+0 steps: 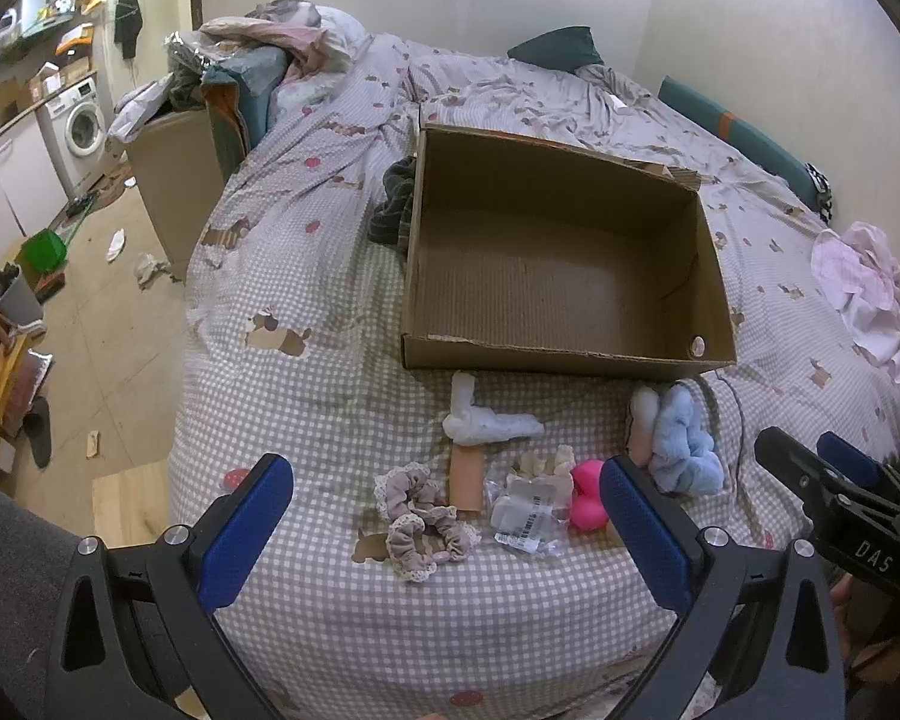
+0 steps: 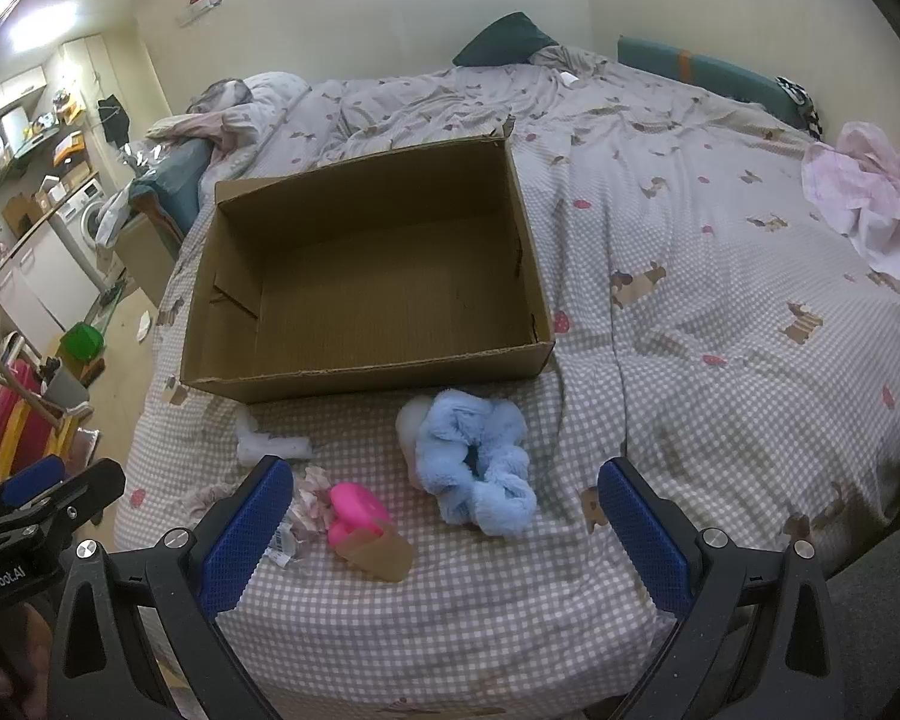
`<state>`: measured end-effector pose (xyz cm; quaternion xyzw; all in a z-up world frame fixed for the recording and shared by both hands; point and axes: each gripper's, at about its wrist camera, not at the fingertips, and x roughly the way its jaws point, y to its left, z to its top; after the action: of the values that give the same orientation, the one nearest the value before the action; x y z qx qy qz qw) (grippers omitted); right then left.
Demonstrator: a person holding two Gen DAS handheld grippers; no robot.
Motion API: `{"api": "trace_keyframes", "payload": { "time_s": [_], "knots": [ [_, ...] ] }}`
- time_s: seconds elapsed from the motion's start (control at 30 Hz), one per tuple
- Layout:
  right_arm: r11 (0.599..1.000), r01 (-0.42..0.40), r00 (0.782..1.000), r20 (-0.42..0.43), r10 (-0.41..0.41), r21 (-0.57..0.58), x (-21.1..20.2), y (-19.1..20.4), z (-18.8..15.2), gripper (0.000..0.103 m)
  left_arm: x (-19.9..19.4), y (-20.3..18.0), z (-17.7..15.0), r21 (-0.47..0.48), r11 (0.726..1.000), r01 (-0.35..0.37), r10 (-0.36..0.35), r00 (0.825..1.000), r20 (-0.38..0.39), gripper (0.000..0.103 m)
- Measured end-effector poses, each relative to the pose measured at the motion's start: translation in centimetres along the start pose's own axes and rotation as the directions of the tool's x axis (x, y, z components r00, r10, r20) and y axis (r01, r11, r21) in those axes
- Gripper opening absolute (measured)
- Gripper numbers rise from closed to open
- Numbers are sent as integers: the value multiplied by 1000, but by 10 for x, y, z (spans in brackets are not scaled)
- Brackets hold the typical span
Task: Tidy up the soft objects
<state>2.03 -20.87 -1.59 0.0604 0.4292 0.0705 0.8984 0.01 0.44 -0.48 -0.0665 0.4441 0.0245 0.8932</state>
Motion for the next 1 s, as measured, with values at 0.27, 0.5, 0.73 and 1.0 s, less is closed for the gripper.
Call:
{"api": "trace_keyframes", "payload": {
  "time_s": [0.27, 0.5, 0.73, 1.0],
  "knots": [
    [1000, 2, 1000, -3, -2, -2, 0, 0, 0, 103, 1, 0, -1, -2, 1000, -8, 8, 1000, -6, 102],
    [1000, 5, 1000, -4, -5, -2, 1, 1, 0, 103, 2, 2, 0, -19, 1000, -13, 13, 1000, -5, 102],
    [1000, 7, 1000, -5, -7, -3, 1, 0, -1, 103, 2, 3, 0, -22, 1000, -15, 15, 1000, -7, 102],
    [1000, 5, 1000, -6, -5, 1, 0, -2, -1, 103, 2, 3, 0, -17, 1000, -11, 11, 1000, -3, 102]
  ]
}}
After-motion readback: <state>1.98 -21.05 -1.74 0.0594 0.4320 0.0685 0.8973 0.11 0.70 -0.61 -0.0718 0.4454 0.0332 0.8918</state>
